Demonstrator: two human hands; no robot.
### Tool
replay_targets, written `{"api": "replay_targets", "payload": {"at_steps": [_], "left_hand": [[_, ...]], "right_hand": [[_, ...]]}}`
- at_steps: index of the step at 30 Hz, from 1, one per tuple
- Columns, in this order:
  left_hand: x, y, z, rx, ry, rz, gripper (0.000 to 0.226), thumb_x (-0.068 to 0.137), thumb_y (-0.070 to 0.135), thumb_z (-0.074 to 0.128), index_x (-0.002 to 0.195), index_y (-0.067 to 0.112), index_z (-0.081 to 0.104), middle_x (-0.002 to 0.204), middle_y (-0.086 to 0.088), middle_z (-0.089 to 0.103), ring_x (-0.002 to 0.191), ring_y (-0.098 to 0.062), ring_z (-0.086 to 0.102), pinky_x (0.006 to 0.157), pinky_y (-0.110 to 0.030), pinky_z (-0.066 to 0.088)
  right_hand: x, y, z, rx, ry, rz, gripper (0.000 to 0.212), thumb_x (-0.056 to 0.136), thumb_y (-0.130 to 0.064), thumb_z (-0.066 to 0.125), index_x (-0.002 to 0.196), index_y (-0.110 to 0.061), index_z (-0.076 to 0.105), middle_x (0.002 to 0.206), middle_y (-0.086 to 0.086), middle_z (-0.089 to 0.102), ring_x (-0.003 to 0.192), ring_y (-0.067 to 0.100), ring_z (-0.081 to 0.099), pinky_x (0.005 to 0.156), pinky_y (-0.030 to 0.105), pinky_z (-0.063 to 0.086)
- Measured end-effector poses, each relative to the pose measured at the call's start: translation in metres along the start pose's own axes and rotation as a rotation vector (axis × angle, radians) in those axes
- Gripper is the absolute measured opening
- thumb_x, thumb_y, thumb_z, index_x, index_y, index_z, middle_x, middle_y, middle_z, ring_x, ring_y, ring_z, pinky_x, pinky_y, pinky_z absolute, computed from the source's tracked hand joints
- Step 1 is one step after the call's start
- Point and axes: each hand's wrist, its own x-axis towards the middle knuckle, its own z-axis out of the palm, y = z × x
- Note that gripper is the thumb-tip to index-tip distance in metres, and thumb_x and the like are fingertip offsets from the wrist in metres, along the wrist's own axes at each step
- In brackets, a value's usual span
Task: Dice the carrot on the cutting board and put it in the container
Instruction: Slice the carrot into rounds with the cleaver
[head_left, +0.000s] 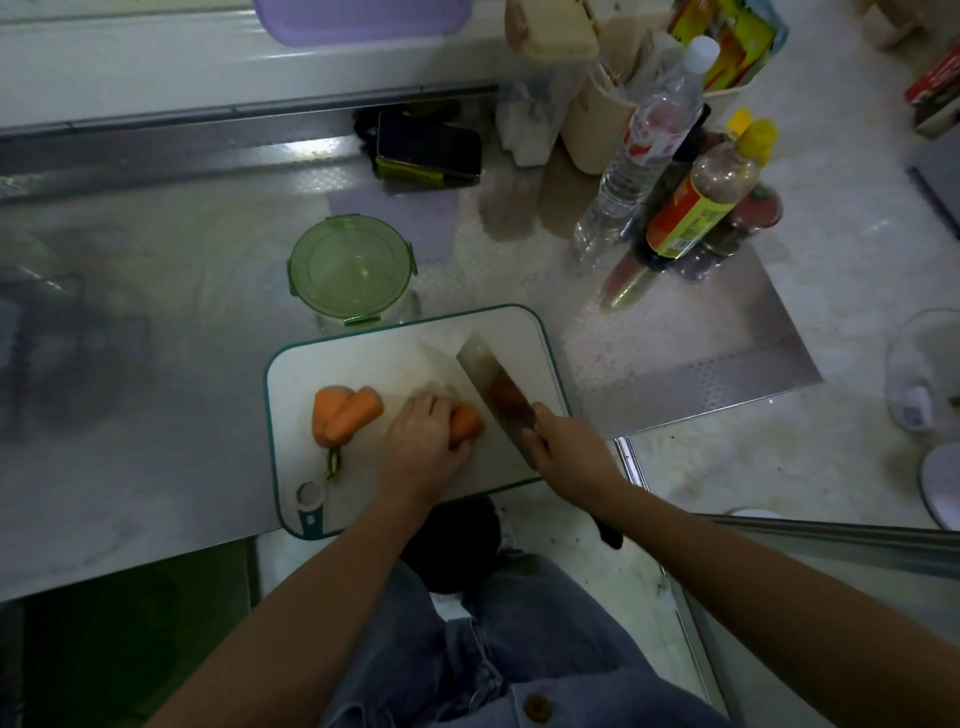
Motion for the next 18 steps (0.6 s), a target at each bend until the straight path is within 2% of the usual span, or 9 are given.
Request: {"api": "replay_targets", "payload": {"at_steps": [3, 5, 7, 10, 13, 18], "left_hand": [[0.006, 0.008, 0.002, -0.034, -0.013, 0.013, 0.040, 0.077, 0.025, 0.069, 0.113, 0.011, 0.060, 0.114, -0.011, 0.057, 0.109, -0.030, 0.051, 0.091, -0.038, 0.042], [0.013, 0.016, 0.003, -0.037, -0.032, -0.002, 0.040, 0.080, 0.026, 0.066, 0.116, 0.013, 0.057, 0.120, -0.009, 0.054, 0.114, -0.028, 0.048, 0.095, -0.036, 0.039], [0.018, 0.021, 0.005, -0.037, -0.040, -0.020, 0.038, 0.081, 0.027, 0.066, 0.115, 0.014, 0.057, 0.121, -0.008, 0.053, 0.115, -0.026, 0.047, 0.095, -0.036, 0.039], [0.020, 0.020, 0.006, -0.080, -0.043, -0.026, 0.035, 0.081, 0.026, 0.068, 0.113, 0.014, 0.060, 0.118, -0.006, 0.053, 0.110, -0.025, 0.049, 0.092, -0.037, 0.043], [0.017, 0.017, 0.009, -0.125, 0.000, -0.025, 0.027, 0.081, 0.023, 0.068, 0.107, 0.015, 0.065, 0.109, -0.004, 0.058, 0.101, -0.024, 0.053, 0.085, -0.037, 0.047], [0.019, 0.019, 0.006, -0.138, 0.014, -0.040, 0.024, 0.081, 0.019, 0.069, 0.105, 0.014, 0.069, 0.105, -0.003, 0.062, 0.099, -0.023, 0.054, 0.084, -0.036, 0.045]], "right_hand": [[0.020, 0.011, -0.017, 0.000, 0.035, 0.065, 0.035, 0.100, -0.025, 0.042, 0.128, -0.004, 0.045, 0.096, 0.021, 0.064, 0.087, 0.037, 0.062, 0.069, 0.035, 0.043], [0.031, 0.013, -0.027, 0.000, 0.033, 0.047, 0.032, 0.099, -0.026, 0.042, 0.123, -0.004, 0.047, 0.094, 0.020, 0.064, 0.084, 0.035, 0.062, 0.068, 0.035, 0.046], [0.037, 0.009, -0.031, 0.013, 0.047, 0.026, 0.030, 0.099, -0.025, 0.044, 0.120, -0.004, 0.048, 0.091, 0.018, 0.064, 0.081, 0.034, 0.061, 0.066, 0.033, 0.044], [0.034, 0.001, -0.028, 0.004, 0.051, -0.008, 0.027, 0.097, -0.028, 0.045, 0.116, -0.010, 0.049, 0.087, 0.016, 0.065, 0.077, 0.035, 0.061, 0.069, 0.042, 0.051], [0.026, -0.002, -0.024, -0.030, -0.019, -0.032, 0.033, 0.095, -0.031, 0.044, 0.125, -0.018, 0.044, 0.081, 0.012, 0.065, 0.071, 0.033, 0.062, 0.067, 0.046, 0.054], [0.024, 0.000, -0.029, -0.049, -0.044, -0.078, 0.042, 0.096, -0.028, 0.043, 0.136, -0.017, 0.039, 0.083, 0.014, 0.064, 0.071, 0.031, 0.060, 0.065, 0.038, 0.051]]}}
